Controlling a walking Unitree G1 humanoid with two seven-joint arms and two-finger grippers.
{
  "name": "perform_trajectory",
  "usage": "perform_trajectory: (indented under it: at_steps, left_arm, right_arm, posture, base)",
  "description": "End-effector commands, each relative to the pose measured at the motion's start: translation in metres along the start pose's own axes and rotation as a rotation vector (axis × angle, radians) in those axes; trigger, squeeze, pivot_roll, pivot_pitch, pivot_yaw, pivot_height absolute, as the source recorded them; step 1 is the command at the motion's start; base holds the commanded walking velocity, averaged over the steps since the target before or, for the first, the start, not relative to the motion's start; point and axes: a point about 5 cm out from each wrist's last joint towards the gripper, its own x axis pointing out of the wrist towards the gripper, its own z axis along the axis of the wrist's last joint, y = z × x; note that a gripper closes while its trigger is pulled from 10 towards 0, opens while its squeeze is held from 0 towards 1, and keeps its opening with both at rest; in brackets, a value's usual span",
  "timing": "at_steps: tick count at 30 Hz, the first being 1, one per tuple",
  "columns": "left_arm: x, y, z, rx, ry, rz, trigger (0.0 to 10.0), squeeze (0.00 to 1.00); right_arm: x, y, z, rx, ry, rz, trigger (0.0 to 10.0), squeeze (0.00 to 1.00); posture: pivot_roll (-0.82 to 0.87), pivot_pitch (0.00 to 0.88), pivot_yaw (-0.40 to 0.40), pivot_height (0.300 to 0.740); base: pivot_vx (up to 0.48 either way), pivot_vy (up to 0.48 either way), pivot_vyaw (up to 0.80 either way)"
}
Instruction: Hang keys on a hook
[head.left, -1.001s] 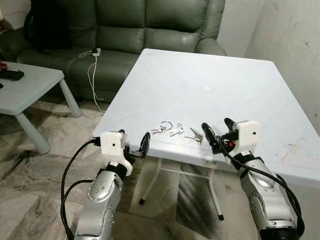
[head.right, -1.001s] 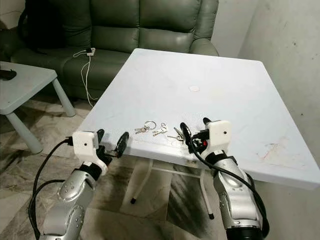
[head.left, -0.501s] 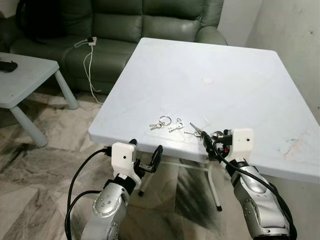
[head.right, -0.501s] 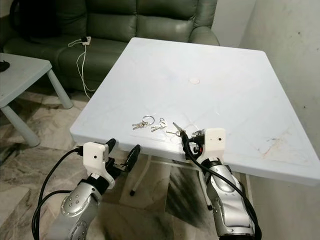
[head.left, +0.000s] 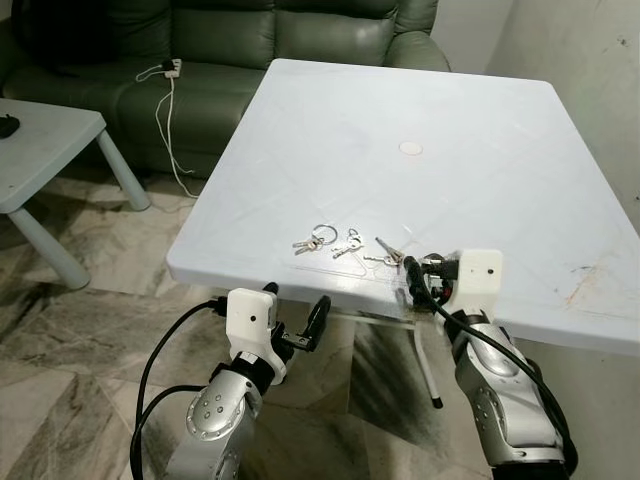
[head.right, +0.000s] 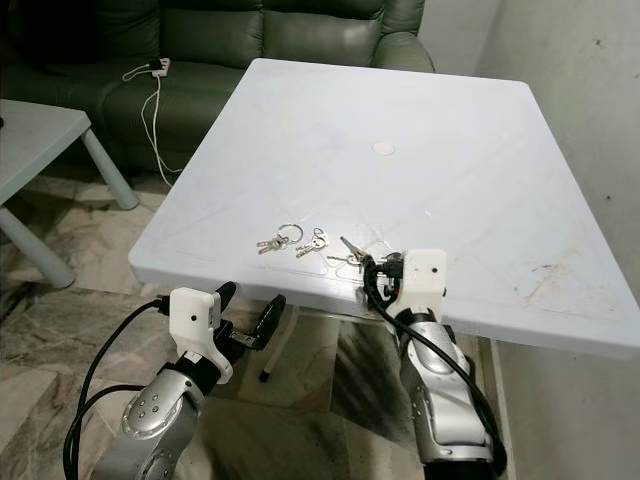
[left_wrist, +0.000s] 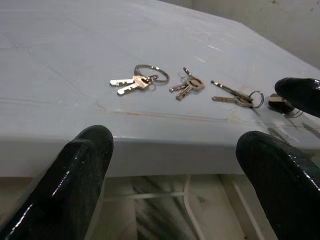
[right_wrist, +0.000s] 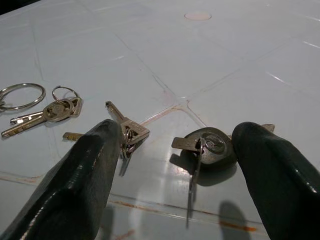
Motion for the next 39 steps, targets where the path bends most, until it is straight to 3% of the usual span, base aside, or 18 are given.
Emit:
perform_trajectory:
  at_steps: [1,4,6,7,9,10,11,12,14,15,16,21,22,23,24,25,26,39]
  left_arm:
    - [0.001,-0.002,0.004,0.006,-0.013,-0.005,10.0,0.00]
    - [0.001,-0.003,0.005,0.000,-0.015,-0.002,10.0,0.00]
    - [0.001,-0.003,0.005,-0.001,-0.015,0.000,10.0,0.00]
    - [0.001,-0.003,0.005,-0.001,-0.014,0.001,10.0,0.00]
    - [0.001,-0.002,0.006,0.000,-0.014,0.003,10.0,0.00]
    - [0.001,-0.002,0.006,0.000,-0.014,0.004,10.0,0.00]
    - [0.001,-0.002,0.007,-0.001,-0.015,0.005,10.0,0.00]
    - [0.001,-0.001,0.007,-0.001,-0.015,0.005,10.0,0.00]
    - [0.001,-0.001,0.007,-0.002,-0.016,0.007,10.0,0.00]
    - [0.001,-0.001,0.007,-0.004,-0.016,0.008,10.0,0.00]
    - [0.001,0.000,0.007,-0.002,-0.016,0.010,10.0,0.00]
    - [0.001,0.000,0.007,-0.004,-0.015,0.014,10.0,0.00]
    - [0.001,0.000,0.008,-0.006,-0.015,0.014,10.0,0.00]
    - [0.001,-0.001,0.008,-0.007,-0.015,0.014,10.0,0.00]
    - [0.001,-0.001,0.007,-0.006,-0.014,0.015,10.0,0.00]
    - [0.001,-0.001,0.007,-0.007,-0.013,0.016,10.0,0.00]
    - [0.001,-0.001,0.007,-0.007,-0.013,0.016,10.0,0.00]
    - [0.001,-0.001,0.007,-0.006,-0.011,0.024,10.0,0.00]
  right_arm:
    - [0.003,0.002,0.000,-0.005,0.007,-0.012,10.0,0.00]
    - [0.005,0.005,-0.001,-0.001,0.010,-0.029,9.6,0.00]
    - [0.006,0.006,-0.001,0.000,0.013,-0.032,8.3,0.00]
    - [0.006,0.006,-0.001,-0.001,0.015,-0.034,8.3,0.00]
    - [0.006,0.006,-0.003,-0.008,0.025,-0.043,3.8,0.00]
    - [0.006,0.006,-0.004,-0.011,0.028,-0.045,3.8,0.00]
    - [0.006,0.006,-0.006,-0.018,0.036,-0.045,5.7,0.00]
    - [0.005,0.005,-0.006,-0.021,0.039,-0.045,5.7,0.00]
    - [0.005,0.005,-0.009,-0.025,0.048,-0.045,7.5,0.00]
    - [0.005,0.004,-0.009,-0.025,0.049,-0.045,7.5,0.00]
    - [0.004,0.004,-0.010,-0.026,0.048,-0.044,5.5,0.00]
    - [0.004,0.004,-0.011,-0.042,0.054,-0.047,4.6,0.00]
    - [0.004,0.004,-0.011,-0.046,0.052,-0.048,3.0,0.00]
    - [0.004,0.004,-0.011,-0.048,0.050,-0.048,3.0,0.00]
    - [0.004,0.004,-0.011,-0.052,0.048,-0.049,0.3,0.00]
    - [0.004,0.004,-0.012,-0.050,0.057,-0.049,1.6,0.00]
    - [0.003,0.004,-0.011,-0.050,0.046,-0.047,0.0,0.00]
    - [0.003,0.002,-0.011,-0.070,0.042,-0.049,0.0,0.00]
  posture:
    - [-0.01,0.129,-0.063,0.740]
    - [0.00,0.126,-0.063,0.740]
    - [0.00,0.125,-0.063,0.740]
    - [0.00,0.125,-0.063,0.740]
    - [0.00,0.125,-0.063,0.740]
    - [0.00,0.126,-0.062,0.740]
    - [0.00,0.125,-0.062,0.740]
    - [0.00,0.125,-0.062,0.740]
    - [0.00,0.127,-0.063,0.740]
    - [0.00,0.127,-0.063,0.740]
    - [0.00,0.128,-0.063,0.740]
    - [0.01,0.128,-0.065,0.740]
    - [0.01,0.128,-0.065,0.740]
    - [0.01,0.128,-0.065,0.740]
    - [0.01,0.128,-0.065,0.740]
    - [0.01,0.128,-0.065,0.740]
    - [0.01,0.130,-0.066,0.740]
    - [0.01,0.130,-0.069,0.740]
  base:
    - [0.000,0.000,0.00]
    - [0.000,0.000,0.00]
    - [0.000,0.000,0.00]
    - [0.000,0.000,0.00]
    - [0.000,0.000,0.00]
    - [0.000,0.000,0.00]
    - [0.000,0.000,0.00]
    - [0.000,0.000,0.00]
    - [0.000,0.000,0.00]
    - [0.000,0.000,0.00]
    - [0.000,0.000,0.00]
    - [0.000,0.000,0.00]
    - [0.000,0.000,0.00]
    - [0.000,0.000,0.00]
    - [0.000,0.000,0.00]
    - [0.000,0.000,0.00]
    - [0.000,0.000,0.00]
    - [0.000,0.000,0.00]
